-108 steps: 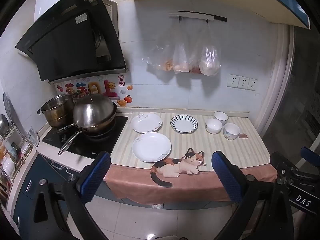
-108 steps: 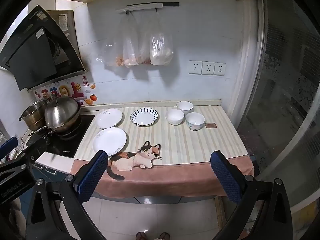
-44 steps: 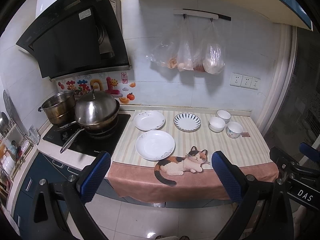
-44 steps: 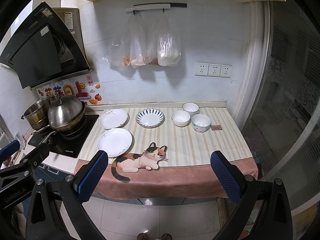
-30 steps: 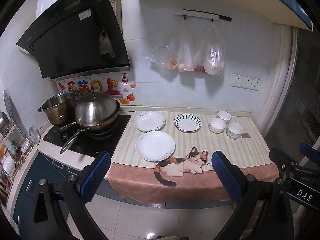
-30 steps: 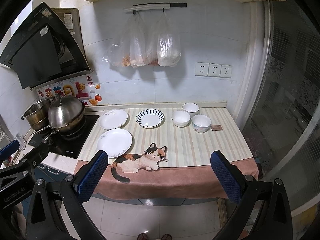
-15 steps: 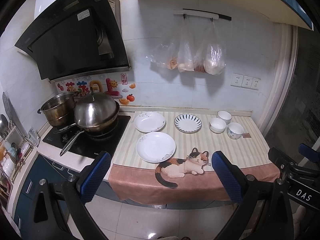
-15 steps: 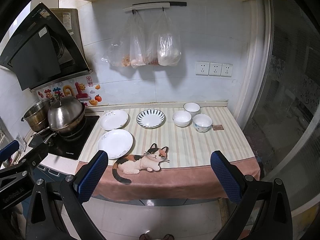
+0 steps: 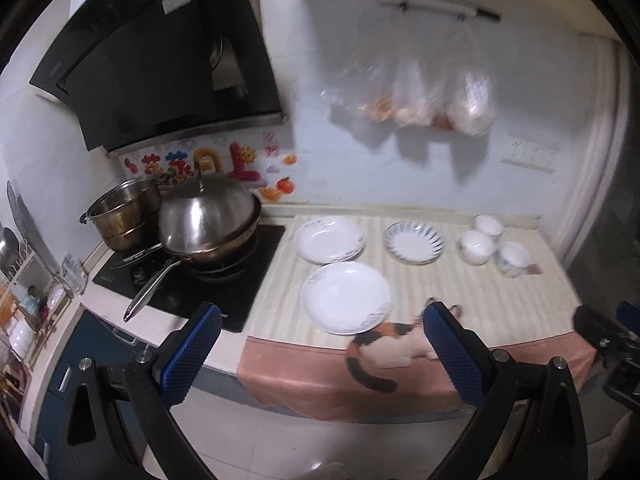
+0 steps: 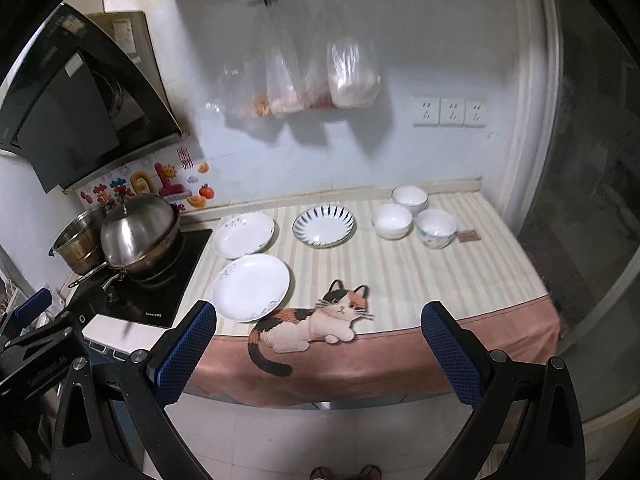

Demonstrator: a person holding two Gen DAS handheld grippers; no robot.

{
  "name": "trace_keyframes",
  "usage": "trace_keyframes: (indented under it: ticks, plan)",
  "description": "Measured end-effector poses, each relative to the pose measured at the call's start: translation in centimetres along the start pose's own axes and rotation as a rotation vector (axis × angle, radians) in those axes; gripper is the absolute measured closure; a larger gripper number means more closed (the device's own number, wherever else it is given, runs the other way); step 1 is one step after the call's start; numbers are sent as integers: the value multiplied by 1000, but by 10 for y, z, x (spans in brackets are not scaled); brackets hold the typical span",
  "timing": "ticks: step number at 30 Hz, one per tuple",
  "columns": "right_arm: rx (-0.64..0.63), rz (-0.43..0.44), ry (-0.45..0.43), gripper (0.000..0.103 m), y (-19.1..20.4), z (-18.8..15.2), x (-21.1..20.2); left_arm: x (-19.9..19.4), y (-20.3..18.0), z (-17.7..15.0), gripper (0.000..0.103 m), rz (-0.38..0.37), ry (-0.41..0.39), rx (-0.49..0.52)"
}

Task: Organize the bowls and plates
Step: 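Move both tools down to the rim of the grey-sprig white plate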

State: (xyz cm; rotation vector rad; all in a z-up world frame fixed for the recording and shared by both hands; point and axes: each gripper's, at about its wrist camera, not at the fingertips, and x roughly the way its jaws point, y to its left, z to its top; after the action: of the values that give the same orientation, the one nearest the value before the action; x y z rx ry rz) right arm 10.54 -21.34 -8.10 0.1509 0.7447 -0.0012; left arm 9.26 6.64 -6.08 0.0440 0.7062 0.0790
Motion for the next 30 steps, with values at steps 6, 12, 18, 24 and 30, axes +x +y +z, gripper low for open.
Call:
trace_keyframes:
  ticks: [6, 12, 18, 24, 30]
  plan:
    - [18, 6, 121, 0, 4, -1, 91, 87, 13, 2, 0, -8, 144, -31]
    - [20, 58, 258, 0, 0, -3, 208, 202, 20, -5, 0, -5, 336, -84]
    - [32, 145, 434, 0, 4, 0, 353, 319, 25, -17, 1, 10, 512, -138]
    - [-1, 218, 576, 3, 24, -1, 469, 403, 42, -25, 3, 26, 626, -184]
    - [-29, 279, 694, 8, 41, -7, 548, 450, 58, -31, 10, -12, 704, -246]
